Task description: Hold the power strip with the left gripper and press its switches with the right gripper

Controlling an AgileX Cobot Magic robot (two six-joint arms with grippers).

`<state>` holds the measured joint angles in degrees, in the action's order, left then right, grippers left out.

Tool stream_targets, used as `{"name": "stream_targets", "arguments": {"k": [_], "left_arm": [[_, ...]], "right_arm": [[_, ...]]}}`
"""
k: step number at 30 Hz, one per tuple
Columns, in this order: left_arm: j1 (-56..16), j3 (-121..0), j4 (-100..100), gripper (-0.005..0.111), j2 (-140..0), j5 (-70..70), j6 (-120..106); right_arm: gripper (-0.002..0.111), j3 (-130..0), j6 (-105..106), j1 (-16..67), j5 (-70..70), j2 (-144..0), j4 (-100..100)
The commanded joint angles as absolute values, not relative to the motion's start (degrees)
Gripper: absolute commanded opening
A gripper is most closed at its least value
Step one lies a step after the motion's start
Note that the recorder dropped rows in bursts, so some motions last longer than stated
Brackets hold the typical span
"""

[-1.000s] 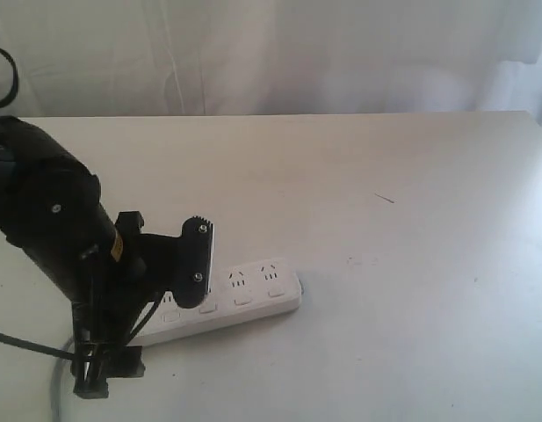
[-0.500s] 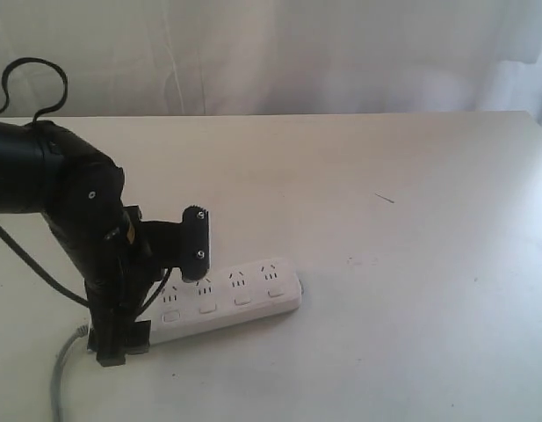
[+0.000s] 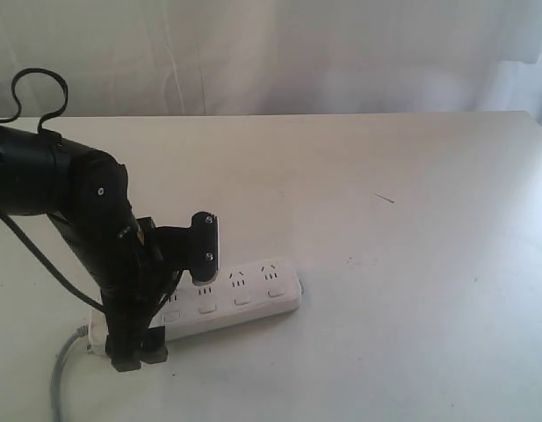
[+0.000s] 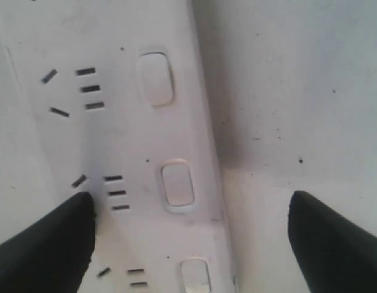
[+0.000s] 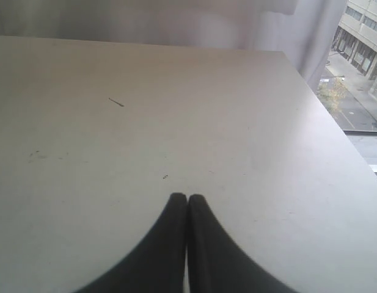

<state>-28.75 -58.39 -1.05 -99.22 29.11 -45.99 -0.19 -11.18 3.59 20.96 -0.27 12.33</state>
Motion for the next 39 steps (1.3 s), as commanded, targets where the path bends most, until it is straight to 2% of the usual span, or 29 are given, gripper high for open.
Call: {"name": "stream_targets", "arguments": {"k": [1,25,27,29,39], "left_arm": [[-28.64,-58.23,-0.58,0.086,-100.65,28.49,-46.25],[-28.64,-62.20,6.54,0.089,-98.30,30.24,-42.24],[-28.64,-62.20,6.54,0.095,-98.30,31.13,-42.48],[-28.64,-62.20,6.54,0.106,-98.30,32.48,-43.65],[-28.64,-62.20,6.54,0.105,-98.30,34.51,-43.34]], "right_arm": [[0.000,0.00,-11.24,3.21,20.54,0.00,12.43],[0.000,0.00,-11.24,3.21,20.54,0.00,12.43],[0.000,0.00,-11.24,3.21,20.54,0.00,12.43],[0.000,0.00,-11.24,3.21,20.54,0.00,12.43],[0.000,0.00,-11.24,3.21,20.54,0.00,12.43]]}}
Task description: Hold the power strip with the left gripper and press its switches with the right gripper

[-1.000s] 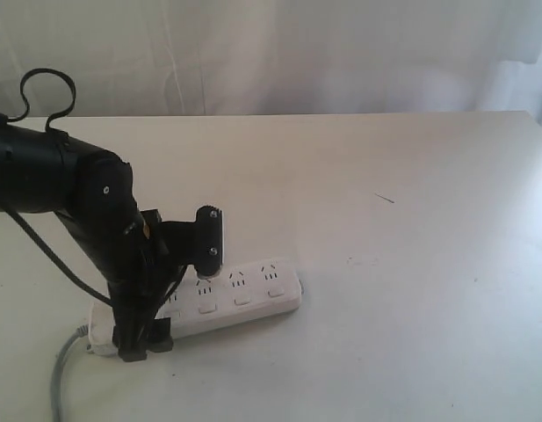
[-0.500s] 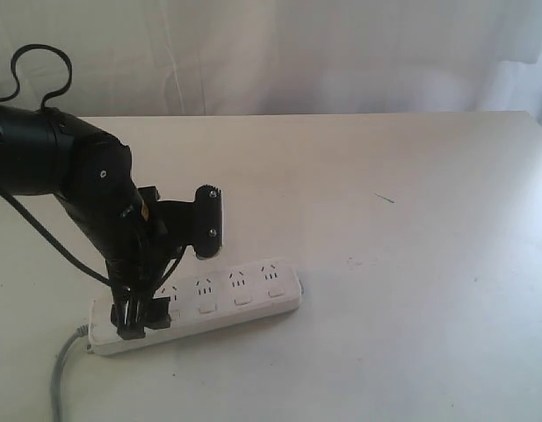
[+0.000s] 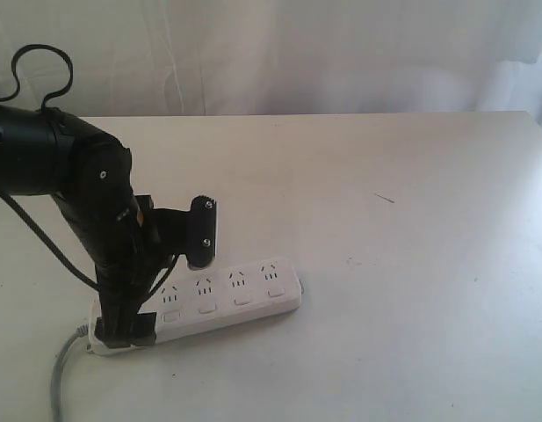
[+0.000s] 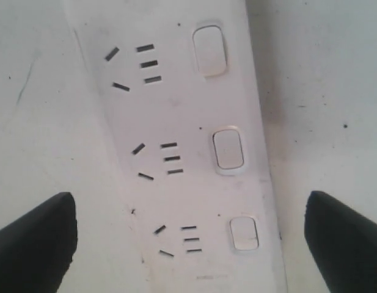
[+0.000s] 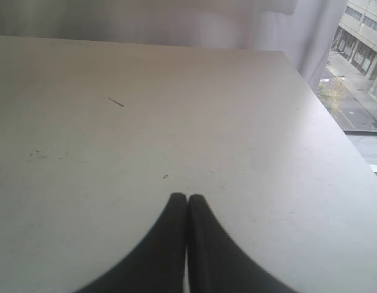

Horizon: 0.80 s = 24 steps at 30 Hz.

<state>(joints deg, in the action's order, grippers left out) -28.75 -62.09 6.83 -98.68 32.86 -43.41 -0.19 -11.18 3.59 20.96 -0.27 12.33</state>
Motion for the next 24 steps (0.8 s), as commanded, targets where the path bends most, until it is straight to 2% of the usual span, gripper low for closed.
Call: {"name": "stream_targets", "arguments": {"k": [1,24], "left_arm": [[-28.64,-62.20,6.54,0.105,-98.30,34.69,-43.34],[-28.64,-61.75,6.28,0.105,-101.58,32.72,-39.65]], "right_arm": [[0.000,0.00,-11.24,3.21,20.54,0.00,12.43],[0.000,0.00,-11.24,3.21,20.54,0.00,12.43]]}}
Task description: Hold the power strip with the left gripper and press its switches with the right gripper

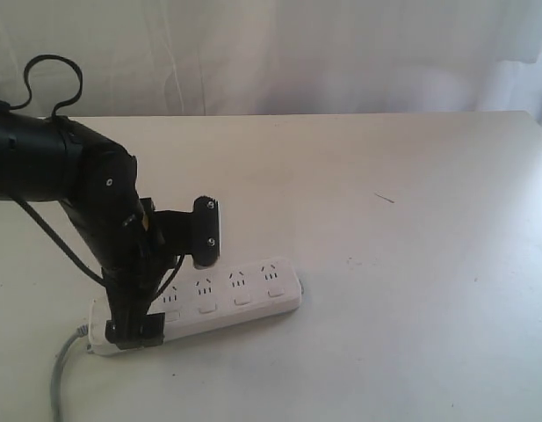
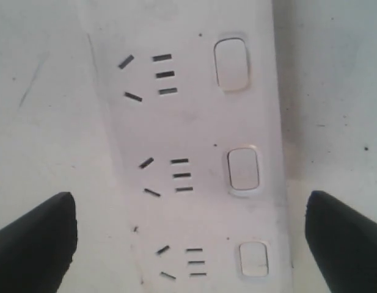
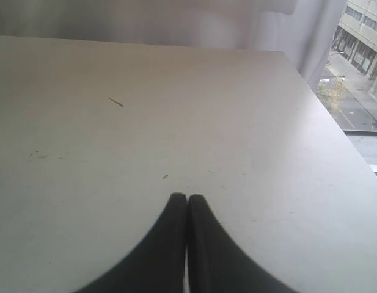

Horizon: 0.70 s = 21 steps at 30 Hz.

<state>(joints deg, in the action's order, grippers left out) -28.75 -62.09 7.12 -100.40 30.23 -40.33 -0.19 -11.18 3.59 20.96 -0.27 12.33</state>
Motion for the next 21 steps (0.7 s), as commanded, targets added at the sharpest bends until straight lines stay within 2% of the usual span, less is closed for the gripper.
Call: {"name": "stream_targets", "arguments": {"k": [1,21], "left_arm": [[-28.64,-61.75,6.28,0.105,-102.10,32.83,-39.65],[-28.64,-61.75,3.47,0.105,-109.04,29.12,-39.51]], "right_arm": [[0.000,0.00,-11.24,3.21,20.54,0.00,12.43],[0.000,0.00,-11.24,3.21,20.54,0.00,12.43]]}}
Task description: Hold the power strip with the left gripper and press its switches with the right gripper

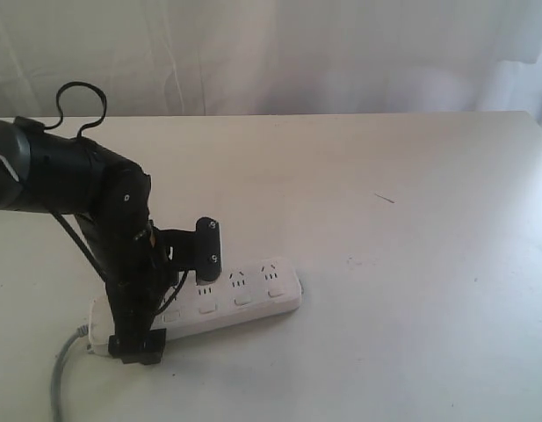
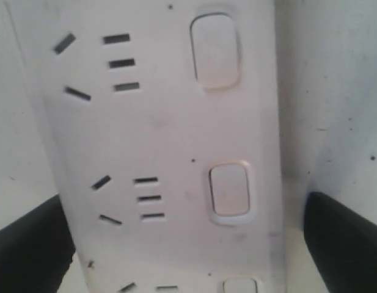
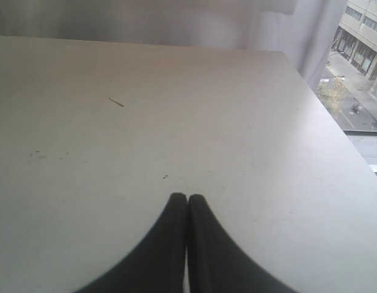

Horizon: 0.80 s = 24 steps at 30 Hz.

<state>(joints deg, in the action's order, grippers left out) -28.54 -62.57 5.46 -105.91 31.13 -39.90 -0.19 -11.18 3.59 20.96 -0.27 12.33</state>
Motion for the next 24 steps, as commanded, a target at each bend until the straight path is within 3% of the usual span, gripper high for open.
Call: {"name": "stream_targets", "arguments": {"k": [1,2,4,5,6,7,24], "left_arm": [[-28.64,-61.75,3.47,0.105,-109.27,28.98,-39.40],[-28.64,-61.75,3.47,0.104,-109.27,28.82,-39.20],[-28.64,-61.75,3.47,0.086,-109.27,28.75,-39.20],[-28.64,-61.75,3.92,0.058,-109.27,29.32,-39.20],[-28.64,-61.75,4.02,0.040,-109.27,30.08,-39.20],[-28.64,-61.75,4.02,0.002,-109.27,31.42,-39.20],[-28.64,-61.75,4.31,0.000,-109.27,31.23,-39.40]], "right_arm": [[0.000,0.00,-11.24,3.21,20.54,0.00,12.43],[0.000,0.00,-11.24,3.21,20.54,0.00,12.43],[0.000,0.00,-11.24,3.21,20.54,0.00,12.43],[0.000,0.00,-11.24,3.21,20.54,0.00,12.43],[0.000,0.00,-11.24,3.21,20.54,0.00,12.43],[0.000,0.00,-11.24,3.21,20.54,0.00,12.43],[0.000,0.00,-11.24,3.21,20.54,0.00,12.43]]}}
